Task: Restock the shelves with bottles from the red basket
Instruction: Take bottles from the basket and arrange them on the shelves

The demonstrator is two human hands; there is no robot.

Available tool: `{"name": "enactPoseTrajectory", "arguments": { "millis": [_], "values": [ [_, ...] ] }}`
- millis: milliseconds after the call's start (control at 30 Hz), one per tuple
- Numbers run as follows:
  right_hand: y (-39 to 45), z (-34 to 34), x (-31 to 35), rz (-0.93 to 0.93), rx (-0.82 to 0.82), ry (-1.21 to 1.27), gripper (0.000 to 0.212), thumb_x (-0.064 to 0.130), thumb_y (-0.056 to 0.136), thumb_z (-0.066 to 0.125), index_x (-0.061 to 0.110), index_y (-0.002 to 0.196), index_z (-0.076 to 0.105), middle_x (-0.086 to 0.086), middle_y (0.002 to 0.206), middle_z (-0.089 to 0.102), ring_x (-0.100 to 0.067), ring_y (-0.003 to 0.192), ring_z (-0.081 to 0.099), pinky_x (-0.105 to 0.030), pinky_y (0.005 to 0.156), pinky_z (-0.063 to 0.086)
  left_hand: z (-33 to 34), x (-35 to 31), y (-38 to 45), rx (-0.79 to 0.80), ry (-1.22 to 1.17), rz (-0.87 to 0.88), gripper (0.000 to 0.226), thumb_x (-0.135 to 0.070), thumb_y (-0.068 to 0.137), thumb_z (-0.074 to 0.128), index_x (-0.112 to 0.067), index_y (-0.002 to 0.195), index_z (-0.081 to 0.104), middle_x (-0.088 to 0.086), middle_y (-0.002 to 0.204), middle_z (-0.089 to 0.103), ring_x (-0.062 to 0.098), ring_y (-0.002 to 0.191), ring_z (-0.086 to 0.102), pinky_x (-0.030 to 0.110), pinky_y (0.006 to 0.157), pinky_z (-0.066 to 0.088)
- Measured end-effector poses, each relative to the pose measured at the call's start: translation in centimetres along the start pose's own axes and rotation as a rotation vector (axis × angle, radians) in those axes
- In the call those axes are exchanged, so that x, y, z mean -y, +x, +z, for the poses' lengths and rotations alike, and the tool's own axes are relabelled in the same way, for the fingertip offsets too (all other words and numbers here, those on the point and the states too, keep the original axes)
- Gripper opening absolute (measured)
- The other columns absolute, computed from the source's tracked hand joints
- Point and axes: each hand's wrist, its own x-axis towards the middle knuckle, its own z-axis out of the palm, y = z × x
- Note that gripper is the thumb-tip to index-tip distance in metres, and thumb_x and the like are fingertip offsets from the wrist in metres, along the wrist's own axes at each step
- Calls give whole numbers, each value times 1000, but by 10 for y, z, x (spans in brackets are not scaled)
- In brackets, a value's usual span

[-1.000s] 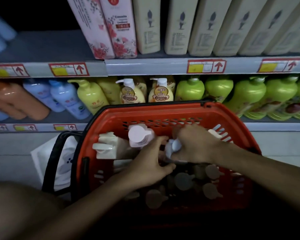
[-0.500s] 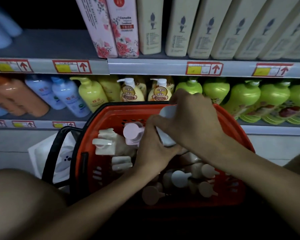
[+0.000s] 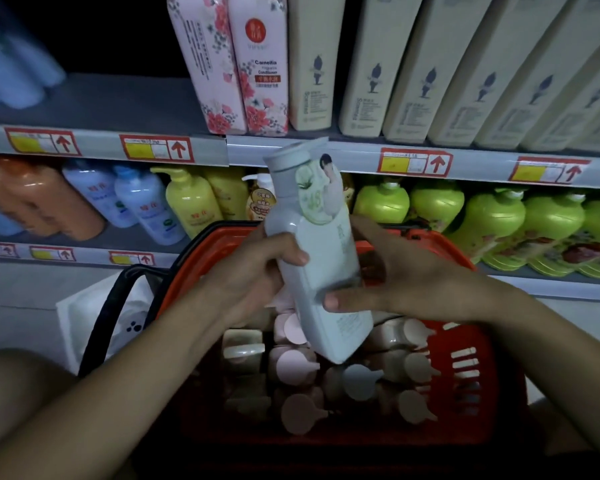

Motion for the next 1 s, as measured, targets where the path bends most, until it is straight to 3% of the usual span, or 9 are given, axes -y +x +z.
{"name": "enactPoseTrajectory", "arguments": {
  "millis": [133, 267, 367, 500, 633, 833, 1000],
  "values": [
    [12, 7, -11, 80, -195, 367, 76, 31, 62, 94, 22, 127, 54, 0, 123, 68, -15, 111, 69, -42, 94, 57, -5, -10, 1, -12, -189, 5, 68, -10, 47, 61, -7, 114, 66, 16, 115, 69, 34, 107, 64, 48, 101, 48],
    [13, 9, -3, 39, -52, 619, 42, 19, 80, 73, 9, 121, 66, -12, 114, 75, -24, 105, 73, -32, 83, 60, 0, -18, -2, -27, -297, 46, 76, -13, 43, 71, -7, 118, 65, 16, 115, 70, 31, 104, 66, 45, 103, 48],
    [11, 17, 5, -90, -151, 631, 34, 13, 86, 66, 4, 119, 69, -16, 112, 75, -30, 106, 71, -33, 86, 60, 8, -32, -8, -162, -80, 76, 66, -21, 59, 64, -6, 124, 62, 20, 123, 69, 30, 107, 66, 47, 102, 50],
    [-6, 18, 19, -235, -398, 492, 41, 17, 77, 76, 9, 117, 71, -8, 109, 77, -29, 105, 72, -42, 89, 60, 24, -42, -32, -244, 178, 180, 44, -6, 72, 67, -7, 116, 66, 18, 116, 72, 32, 106, 67, 57, 102, 48],
    [-31, 4, 46, -379, -575, 482, 42, 26, 73, 77, 19, 114, 72, 3, 110, 77, -17, 106, 72, -33, 87, 59, 56, -61, -61, -242, 487, 304, 60, -12, 68, 88, -18, 123, 65, 2, 111, 77, 20, 104, 72, 38, 86, 60],
    [-56, -42, 98, -536, -722, 378, 54, 47, 74, 81, 25, 122, 69, 11, 113, 76, -10, 108, 70, -32, 88, 59, 116, -140, -65, -177, 808, 534, 55, -9, 75, 85, -26, 122, 63, -11, 105, 77, 5, 93, 73, 20, 75, 57],
    [-60, -97, 153, -758, -822, 303, 43, 25, 77, 72, 27, 120, 66, 15, 112, 74, -1, 106, 69, -13, 78, 56, 166, -202, -46, -148, 802, 751, 51, 2, 80, 78, -29, 117, 59, -17, 106, 71, -6, 96, 69, 10, 77, 53]
  ]
}}
